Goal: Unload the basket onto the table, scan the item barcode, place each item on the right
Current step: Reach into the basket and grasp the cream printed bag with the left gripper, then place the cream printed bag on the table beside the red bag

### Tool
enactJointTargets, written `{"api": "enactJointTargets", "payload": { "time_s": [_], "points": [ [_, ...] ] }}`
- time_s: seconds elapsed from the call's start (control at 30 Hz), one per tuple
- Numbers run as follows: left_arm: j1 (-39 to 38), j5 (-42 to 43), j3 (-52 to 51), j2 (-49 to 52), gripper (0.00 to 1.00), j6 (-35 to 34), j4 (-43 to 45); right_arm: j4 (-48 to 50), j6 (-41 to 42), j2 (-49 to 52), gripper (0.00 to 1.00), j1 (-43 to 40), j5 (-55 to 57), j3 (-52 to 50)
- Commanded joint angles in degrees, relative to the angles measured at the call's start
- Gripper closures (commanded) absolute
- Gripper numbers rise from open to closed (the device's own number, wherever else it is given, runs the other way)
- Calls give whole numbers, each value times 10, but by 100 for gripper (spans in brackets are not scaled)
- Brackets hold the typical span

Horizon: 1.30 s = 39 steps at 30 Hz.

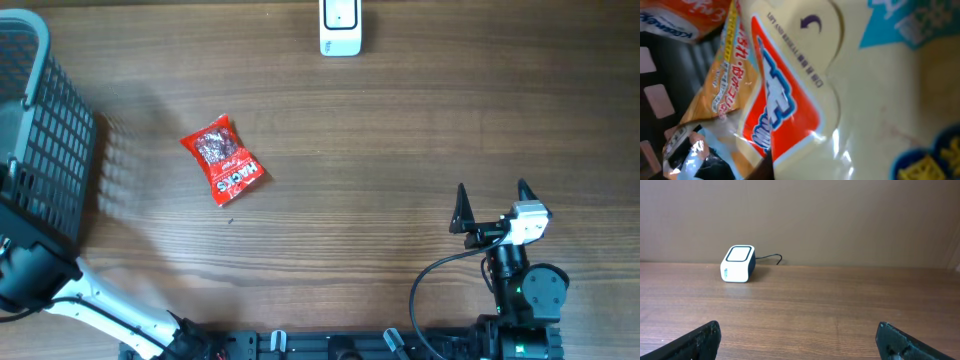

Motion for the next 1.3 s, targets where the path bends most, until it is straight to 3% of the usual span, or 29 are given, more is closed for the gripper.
{"api": "enactJointTargets", "payload": {
  "time_s": [0.0, 0.2, 0.43, 0.67, 0.87, 0.93, 1.0, 1.13, 1.27],
  "points": [
    [17, -16, -16, 4, 96, 4, -7, 3, 5, -2, 0, -4, 10, 0],
    [7, 2, -16, -59, 96, 2, -10, 3, 5, -2, 0, -4, 10, 0],
    [1, 140, -16, -212, 96, 2, 23, 3, 5, -2, 1, -4, 10, 0],
    [0, 221, -16, -350, 96, -1, 73, 3, 5, -2, 0, -4, 10, 0],
    [-2, 394, -16, -426, 96, -94, 100, 3, 5, -2, 0, -4, 10, 0],
    [-24, 491, -16, -435, 96, -95, 96, 3, 5, -2, 0, -4, 10, 0],
    [-61, 531, -16, -435, 96, -80, 84, 3, 5, -2, 0, -4, 10, 0],
    [-159, 518, -16, -435, 96, -24, 57, 3, 5, -2, 0, -4, 10, 0],
    [-278, 386, -16, -432, 96, -21, 23, 3, 5, -2, 0, -4, 10, 0]
  ]
}}
